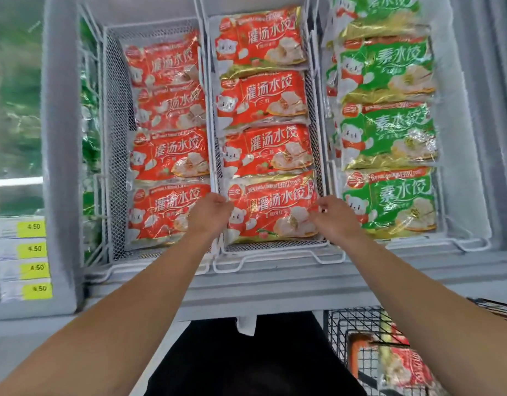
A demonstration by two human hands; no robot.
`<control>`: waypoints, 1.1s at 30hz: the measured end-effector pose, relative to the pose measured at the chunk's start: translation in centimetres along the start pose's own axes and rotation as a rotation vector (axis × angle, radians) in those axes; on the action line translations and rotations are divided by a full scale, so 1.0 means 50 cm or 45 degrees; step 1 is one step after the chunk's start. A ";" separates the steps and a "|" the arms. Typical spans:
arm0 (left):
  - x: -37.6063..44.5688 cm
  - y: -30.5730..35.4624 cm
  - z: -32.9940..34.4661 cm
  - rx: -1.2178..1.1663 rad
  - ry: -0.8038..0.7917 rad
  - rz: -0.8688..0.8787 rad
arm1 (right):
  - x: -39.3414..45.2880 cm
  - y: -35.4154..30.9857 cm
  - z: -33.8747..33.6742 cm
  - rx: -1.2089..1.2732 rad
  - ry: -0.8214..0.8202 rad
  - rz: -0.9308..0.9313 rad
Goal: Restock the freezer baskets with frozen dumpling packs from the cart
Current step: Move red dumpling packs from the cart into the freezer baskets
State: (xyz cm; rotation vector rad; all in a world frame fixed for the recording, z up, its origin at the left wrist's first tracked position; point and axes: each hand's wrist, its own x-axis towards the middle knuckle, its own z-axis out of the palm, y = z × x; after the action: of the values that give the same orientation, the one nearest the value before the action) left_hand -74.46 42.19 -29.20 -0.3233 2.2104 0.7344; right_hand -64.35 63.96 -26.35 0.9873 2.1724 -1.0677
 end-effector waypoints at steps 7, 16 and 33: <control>-0.077 -0.017 -0.031 -0.030 -0.031 0.266 | -0.071 -0.005 0.039 0.016 0.160 -0.089; -0.239 -0.147 -0.048 -0.228 -0.168 0.558 | -0.308 0.069 0.152 0.218 0.482 -0.063; -0.504 -0.271 0.227 0.055 -0.616 0.762 | -0.680 0.446 0.276 0.313 0.537 0.326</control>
State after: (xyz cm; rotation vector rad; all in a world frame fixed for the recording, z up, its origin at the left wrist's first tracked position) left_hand -44.80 38.08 -22.09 0.5169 1.8456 0.9541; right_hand -24.58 49.10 -19.85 1.6838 2.1784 -1.0948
